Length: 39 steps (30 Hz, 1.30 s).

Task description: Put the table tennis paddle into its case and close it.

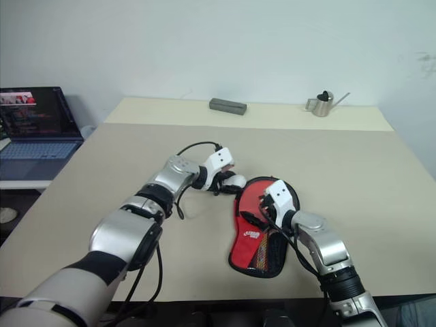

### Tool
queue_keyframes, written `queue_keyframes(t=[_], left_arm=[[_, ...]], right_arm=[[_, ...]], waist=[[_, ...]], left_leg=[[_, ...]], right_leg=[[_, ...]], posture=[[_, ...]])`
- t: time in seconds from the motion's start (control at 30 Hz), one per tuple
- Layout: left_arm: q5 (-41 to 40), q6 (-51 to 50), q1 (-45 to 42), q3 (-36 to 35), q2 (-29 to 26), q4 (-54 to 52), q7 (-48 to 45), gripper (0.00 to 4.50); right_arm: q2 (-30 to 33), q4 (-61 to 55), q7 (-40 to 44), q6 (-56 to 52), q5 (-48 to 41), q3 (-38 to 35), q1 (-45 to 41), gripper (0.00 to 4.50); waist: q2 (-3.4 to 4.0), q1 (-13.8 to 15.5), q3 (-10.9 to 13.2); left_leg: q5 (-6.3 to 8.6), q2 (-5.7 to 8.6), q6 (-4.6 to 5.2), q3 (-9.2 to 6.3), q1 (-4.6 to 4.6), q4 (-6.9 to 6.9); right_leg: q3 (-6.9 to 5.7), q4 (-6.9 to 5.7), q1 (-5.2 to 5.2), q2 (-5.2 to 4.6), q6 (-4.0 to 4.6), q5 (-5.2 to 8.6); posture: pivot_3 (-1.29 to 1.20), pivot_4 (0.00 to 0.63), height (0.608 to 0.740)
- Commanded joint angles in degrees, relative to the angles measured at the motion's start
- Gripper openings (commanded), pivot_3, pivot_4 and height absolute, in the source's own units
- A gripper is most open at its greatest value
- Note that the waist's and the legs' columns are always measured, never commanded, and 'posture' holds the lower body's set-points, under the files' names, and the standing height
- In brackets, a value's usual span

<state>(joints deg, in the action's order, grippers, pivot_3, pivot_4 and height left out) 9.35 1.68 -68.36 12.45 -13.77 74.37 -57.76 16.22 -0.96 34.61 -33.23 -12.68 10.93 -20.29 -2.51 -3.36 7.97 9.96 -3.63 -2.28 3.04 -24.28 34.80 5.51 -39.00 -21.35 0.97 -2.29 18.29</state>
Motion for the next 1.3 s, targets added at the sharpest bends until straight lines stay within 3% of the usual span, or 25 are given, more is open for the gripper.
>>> queue_keyframes(t=[0.03, 0.13, 0.23, 0.4, 0.7, 1.1, 1.3], left_arm=[[-0.8, -0.8, -0.9, -2.0, -0.6, -0.6, 0.0, 1.53], [-0.8, -1.3, -0.6, -2.7, -0.7, -1.1, -0.9, 0.63], [-0.7, -1.8, 0.6, -2.8, -1.8, -1.8, -2.7, 0.26], [0.7, -1.7, 2.2, -1.8, -2.8, -2.0, -1.3, 0.25], [3.1, -0.3, 0.0, -2.0, 1.3, 0.6, 18.0, 0.25], [10.5, 2.6, -2.7, 2.2, 6.6, 2.9, 26.0, 0.23], [11.1, 2.6, -4.5, 0.9, 8.8, 3.5, 32.3, 0.23]], right_arm=[[0.1, 2.3, 0.1, -3.9, 0.2, 1.6, 3.1, 4.5], [0.4, 1.8, 0.4, -4.2, 0.2, 1.5, 3.4, 4.5], [0.7, 1.5, 0.6, -4.6, 0.2, 1.5, 3.6, 4.5], [0.8, 1.2, 0.7, -4.9, 0.3, 1.7, 3.7, 4.5], [0.4, -0.2, -0.4, -6.0, 0.6, 1.8, 4.5, 4.5], [-1.1, -5.1, -3.3, -10.2, -0.1, 2.6, 7.5, 4.5], [-2.0, -7.4, -4.6, -12.2, -0.3, 2.8, 8.6, 4.5]], waist=[[0.0, 0.0, 0.0], [0.0, 0.1, 0.0], [0.0, 0.1, 0.0], [0.0, 0.1, 0.0], [-0.02, 0.3, 0.0], [-0.03, 0.6, 0.0], [-0.05, 0.7, 0.0]], left_leg=[[0.0, 0.0, 0.0, 0.0, -0.01, 0.0], [0.0, 0.01, -0.01, -0.04, -0.07, 0.0], [0.01, 0.01, -0.02, -0.05, -0.08, 0.0], [0.01, 0.0, -0.02, -0.06, -0.07, 0.01], [0.01, 0.02, -0.02, -0.1, -0.06, 0.03], [0.02, 0.05, -0.03, -0.09, -0.06, 0.04], [0.02, 0.05, -0.04, -0.08, -0.08, 0.03]], right_leg=[[0.0, 0.0, 0.0, 0.0, 0.0, 0.0], [-0.04, 0.0, -0.04, 0.0, -0.01, 0.01], [-0.04, 0.0, -0.04, 0.0, 0.0, 0.01], [-0.04, -0.01, -0.03, 0.0, 0.0, 0.01], [-0.06, 0.0, 0.01, -0.01, -0.02, 0.02], [-0.06, 0.01, 0.01, -0.02, -0.03, 0.02], [-0.05, 0.02, -0.02, -0.02, -0.03, 0.02]], posture=[[0.0, 0.15, 0.74], [0.0, 0.15, 0.74], [0.0, 0.15, 0.74], [0.0, 0.15, 0.74], [0.0, 0.15, 0.74], [0.0, 0.15, 0.74], [0.0, 0.15, 0.74]])
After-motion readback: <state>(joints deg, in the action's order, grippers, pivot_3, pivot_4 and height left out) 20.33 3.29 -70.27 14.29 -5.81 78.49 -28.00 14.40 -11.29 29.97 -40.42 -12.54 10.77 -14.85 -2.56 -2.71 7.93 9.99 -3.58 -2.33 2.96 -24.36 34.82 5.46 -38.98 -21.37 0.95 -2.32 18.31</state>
